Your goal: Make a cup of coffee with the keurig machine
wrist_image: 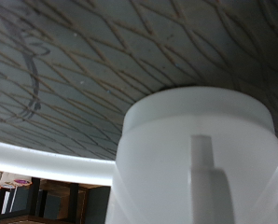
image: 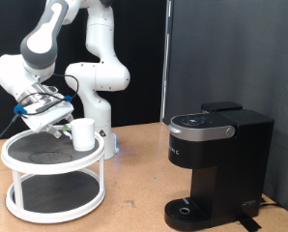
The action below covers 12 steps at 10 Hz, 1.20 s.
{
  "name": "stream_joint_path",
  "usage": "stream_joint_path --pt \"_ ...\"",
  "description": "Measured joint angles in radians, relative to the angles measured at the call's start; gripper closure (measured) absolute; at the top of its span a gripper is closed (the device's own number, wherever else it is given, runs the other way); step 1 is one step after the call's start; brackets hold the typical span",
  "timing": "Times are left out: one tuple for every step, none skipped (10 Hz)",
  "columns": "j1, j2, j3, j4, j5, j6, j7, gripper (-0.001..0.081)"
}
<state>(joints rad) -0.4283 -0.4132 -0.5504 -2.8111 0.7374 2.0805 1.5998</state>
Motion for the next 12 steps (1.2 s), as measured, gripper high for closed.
stream_joint_path --pt "0.0 0.007 0.0 0.0 0.008 0.001 -0.008 0.0072" --pt "0.0 0.015 0.0 0.0 0.019 0.002 -0.017 0.0072" --pt "0.001 0.02 0.0 0.0 0.028 0.002 -0.026 0.0072" --pt "0.001 0.023 0.0 0.0 0.033 0.002 -0.03 0.0072" --pt "0.001 0.023 0.0 0.0 0.034 0.002 -0.032 0.0198" --pt "0.001 0.023 0.0 0.0 0.036 0.002 -0.039 0.0336" --pt "0.001 0.023 0.0 0.0 0.04 0.002 -0.046 0.0336" --pt "0.001 0.023 0.0 0.0 0.042 0.002 -0.05 0.0472" --pt "0.001 0.023 0.0 0.0 0.042 0.001 -0.051 0.0472" --pt "0.001 0.023 0.0 0.0 0.042 0.001 -0.051 0.0661" --pt "0.001 0.023 0.0 0.0 0.042 0.0 -0.052 0.0759" --pt "0.0 0.023 0.0 0.0 0.042 -0.001 -0.052 0.0759"
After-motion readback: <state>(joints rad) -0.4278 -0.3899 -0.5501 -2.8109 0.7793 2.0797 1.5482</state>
